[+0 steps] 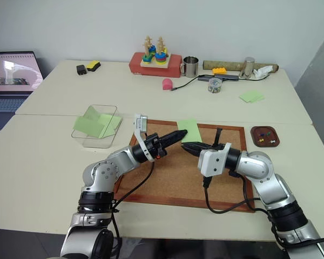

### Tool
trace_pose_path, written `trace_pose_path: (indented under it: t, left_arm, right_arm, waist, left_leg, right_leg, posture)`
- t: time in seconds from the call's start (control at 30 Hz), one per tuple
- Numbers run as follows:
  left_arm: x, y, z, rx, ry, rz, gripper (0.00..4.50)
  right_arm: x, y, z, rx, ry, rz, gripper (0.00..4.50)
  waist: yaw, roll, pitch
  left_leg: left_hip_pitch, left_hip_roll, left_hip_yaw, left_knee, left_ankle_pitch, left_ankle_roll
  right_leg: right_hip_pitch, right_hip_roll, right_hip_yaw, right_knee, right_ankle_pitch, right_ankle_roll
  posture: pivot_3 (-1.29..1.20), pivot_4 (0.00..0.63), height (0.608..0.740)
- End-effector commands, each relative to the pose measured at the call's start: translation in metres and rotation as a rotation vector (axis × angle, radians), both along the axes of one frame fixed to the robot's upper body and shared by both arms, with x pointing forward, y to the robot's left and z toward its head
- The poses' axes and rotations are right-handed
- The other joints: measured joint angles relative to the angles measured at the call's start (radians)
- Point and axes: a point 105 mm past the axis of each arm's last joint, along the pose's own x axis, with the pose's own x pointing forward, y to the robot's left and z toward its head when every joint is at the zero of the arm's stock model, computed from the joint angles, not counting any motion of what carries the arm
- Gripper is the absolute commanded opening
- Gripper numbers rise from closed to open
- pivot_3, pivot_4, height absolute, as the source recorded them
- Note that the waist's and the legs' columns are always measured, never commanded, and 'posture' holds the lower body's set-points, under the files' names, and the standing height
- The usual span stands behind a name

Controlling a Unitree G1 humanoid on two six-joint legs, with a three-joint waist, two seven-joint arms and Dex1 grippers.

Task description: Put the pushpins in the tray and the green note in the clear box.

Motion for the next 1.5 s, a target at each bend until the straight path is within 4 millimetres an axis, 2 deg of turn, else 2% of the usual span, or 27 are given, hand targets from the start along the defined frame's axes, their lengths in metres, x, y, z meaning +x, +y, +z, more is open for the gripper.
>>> trace_pose_path:
  t: [0.03,0.3,0.4,0.67,0.83,0.93,1.13,1.33,1.4,1.43,1.5]
  left_arm:
    - [0.006,-0.003,0.004,0.046,-0.069,0.053,0.02]
    - [0.019,-0.004,-0.008,0.12,-0.103,0.15,0.02]
    - [0.022,-0.003,-0.009,0.125,-0.109,0.18,0.02]
    - [0.013,0.004,0.001,0.142,-0.176,0.181,0.02]
    - [0.005,0.005,0.008,0.17,-0.221,0.185,0.02]
    - [0.004,0.006,0.012,0.164,-0.227,0.191,0.02]
    - [0.004,0.005,0.013,0.182,-0.251,0.2,0.02]
    - [0.006,0.006,0.012,0.2,-0.262,0.222,0.02]
    - [0.008,0.007,0.011,0.199,-0.26,0.233,0.0]
    - [0.008,0.007,0.012,0.197,-0.26,0.236,0.0]
    - [0.009,0.007,0.012,0.195,-0.26,0.238,0.0]
  right_arm:
    - [-0.005,0.005,0.012,0.03,-0.05,0.024,0.0]
    - [-0.003,0.001,0.022,0.078,-0.076,0.001,0.0]
    - [0.001,-0.009,0.029,0.113,-0.076,-0.053,0.0]
    - [0.043,-0.097,0.026,0.172,-0.108,-0.584,0.0]
    - [0.062,-0.156,0.002,0.264,-0.005,-0.898,0.0]
    - [0.068,-0.18,-0.007,0.295,0.026,-1.006,0.0]
    - [0.078,-0.204,-0.032,0.29,0.128,-1.113,0.0]
    - [0.084,-0.212,-0.043,0.287,0.169,-1.146,0.0]
    - [0.085,-0.213,-0.044,0.297,0.176,-1.15,0.46]
    - [0.085,-0.213,-0.044,0.303,0.18,-1.149,0.52]
    - [0.086,-0.213,-0.044,0.306,0.18,-1.146,1.03]
  waist:
    - [0.0,0.0,0.0]
    - [0.001,0.0,0.0]
    - [0.001,0.0,0.0]
    - [0.004,0.0,0.0]
    - [0.003,0.0,0.0]
    - [0.002,0.0,0.0]
    - [0.0,0.0,0.0]
    - [0.0,0.0,0.0]
    - [-0.001,0.0,0.0]
    - [-0.001,0.0,0.0]
    - [-0.001,0.0,0.0]
  left_leg:
    - [0.0,0.0,0.0,0.0,0.0,0.0]
    - [0.0,0.0,0.0,0.001,0.0,0.0]
    - [0.0,0.0,0.0,0.001,0.0,0.0]
    - [0.0,0.0,0.001,0.002,0.0,0.0]
    - [0.001,0.0,0.001,0.002,0.0,0.0]
    - [0.001,0.0,0.002,0.003,0.0,0.0]
    - [0.001,0.0,0.002,0.003,0.0,0.0]
    - [0.001,0.0,0.003,0.002,0.0,0.0]
    - [0.001,0.0,0.003,0.003,0.0,0.0]
    - [0.001,0.0,0.003,0.003,0.0,0.0]
    - [0.001,0.0,0.003,0.003,0.0,0.0]
  right_leg:
    - [0.0,0.0,0.0,0.0,0.0,0.0]
    - [0.0,0.0,0.0,0.001,0.0,0.0]
    - [0.0,0.0,0.0,0.001,0.0,0.0]
    - [0.0,0.0,0.001,0.003,0.0,0.0]
    - [0.0,0.0,0.001,0.004,0.0,0.0]
    - [0.0,0.0,0.002,0.004,0.0,-0.001]
    - [0.0,0.001,0.002,0.004,0.0,-0.001]
    - [0.0,0.001,0.002,0.004,0.0,-0.001]
    - [0.0,0.001,0.002,0.004,0.0,-0.001]
    - [0.0,0.001,0.002,0.004,0.0,-0.001]
    - [0.0,0.001,0.002,0.004,0.0,-0.001]
  posture:
    - [0.0,0.15,0.74]
    - [0.0,0.15,0.74]
    - [0.0,0.15,0.74]
    - [0.0,0.15,0.74]
    - [0.0,0.15,0.74]
    - [0.0,0.15,0.74]
    - [0.0,0.15,0.74]
    - [0.0,0.15,0.74]
    - [0.0,0.15,0.74]
    - [0.0,0.15,0.74]
    - [0.0,0.15,0.74]
